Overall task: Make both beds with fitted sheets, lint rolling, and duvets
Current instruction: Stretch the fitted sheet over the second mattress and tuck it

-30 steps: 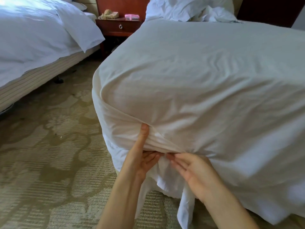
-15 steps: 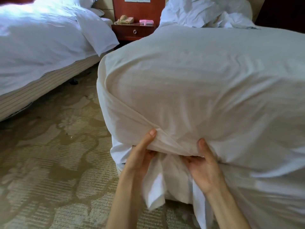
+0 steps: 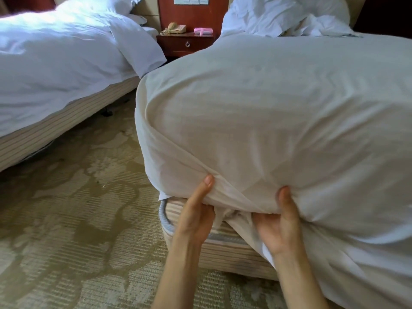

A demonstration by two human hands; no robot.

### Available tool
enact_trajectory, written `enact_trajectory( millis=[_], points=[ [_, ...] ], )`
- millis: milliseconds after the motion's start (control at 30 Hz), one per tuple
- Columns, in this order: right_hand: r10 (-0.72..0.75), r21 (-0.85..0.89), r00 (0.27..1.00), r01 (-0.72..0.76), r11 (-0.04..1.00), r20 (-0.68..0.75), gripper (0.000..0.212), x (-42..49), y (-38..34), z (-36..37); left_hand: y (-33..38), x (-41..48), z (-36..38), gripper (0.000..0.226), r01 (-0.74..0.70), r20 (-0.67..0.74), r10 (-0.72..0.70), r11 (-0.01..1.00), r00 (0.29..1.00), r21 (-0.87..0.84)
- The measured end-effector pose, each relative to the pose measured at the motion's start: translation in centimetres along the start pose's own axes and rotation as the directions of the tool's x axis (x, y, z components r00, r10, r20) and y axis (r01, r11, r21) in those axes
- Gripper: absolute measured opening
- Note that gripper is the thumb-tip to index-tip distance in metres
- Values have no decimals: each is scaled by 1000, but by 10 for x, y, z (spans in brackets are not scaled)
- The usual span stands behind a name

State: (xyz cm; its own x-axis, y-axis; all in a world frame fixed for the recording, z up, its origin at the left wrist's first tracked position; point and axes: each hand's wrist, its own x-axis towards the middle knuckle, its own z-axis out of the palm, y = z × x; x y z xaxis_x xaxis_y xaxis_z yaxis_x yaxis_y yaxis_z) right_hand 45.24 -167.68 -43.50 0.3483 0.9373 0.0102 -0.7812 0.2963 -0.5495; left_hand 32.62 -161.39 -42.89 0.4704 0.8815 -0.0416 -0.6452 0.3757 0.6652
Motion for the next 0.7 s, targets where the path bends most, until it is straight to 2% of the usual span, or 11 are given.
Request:
enact_trajectory(
  millis=[67,200,300,533,700],
  points=[
    [-9,92,1000,8,996,14,97,1,7,1,-7,3,-3,60,2,46,-1,1000,999,-24],
    [36,151,997,-45,988,62,100,3,11,-8,-7,2,-13,47,14,46,-25,974,999,227],
    [79,166,994,-90,982,72,103,3,10,-14,-6,3,-18,53,44,32,-57,951,998,306],
    [238,196,970,-242,950,44,109,-2,1,-25,-12,-7,-18,54,78,-39,-74,988,997,137],
    [292,228,956,-290,929,26,111,-6,-2,-22,-4,-23,-4,46,134,-256,-96,982,962,133]
  ],
)
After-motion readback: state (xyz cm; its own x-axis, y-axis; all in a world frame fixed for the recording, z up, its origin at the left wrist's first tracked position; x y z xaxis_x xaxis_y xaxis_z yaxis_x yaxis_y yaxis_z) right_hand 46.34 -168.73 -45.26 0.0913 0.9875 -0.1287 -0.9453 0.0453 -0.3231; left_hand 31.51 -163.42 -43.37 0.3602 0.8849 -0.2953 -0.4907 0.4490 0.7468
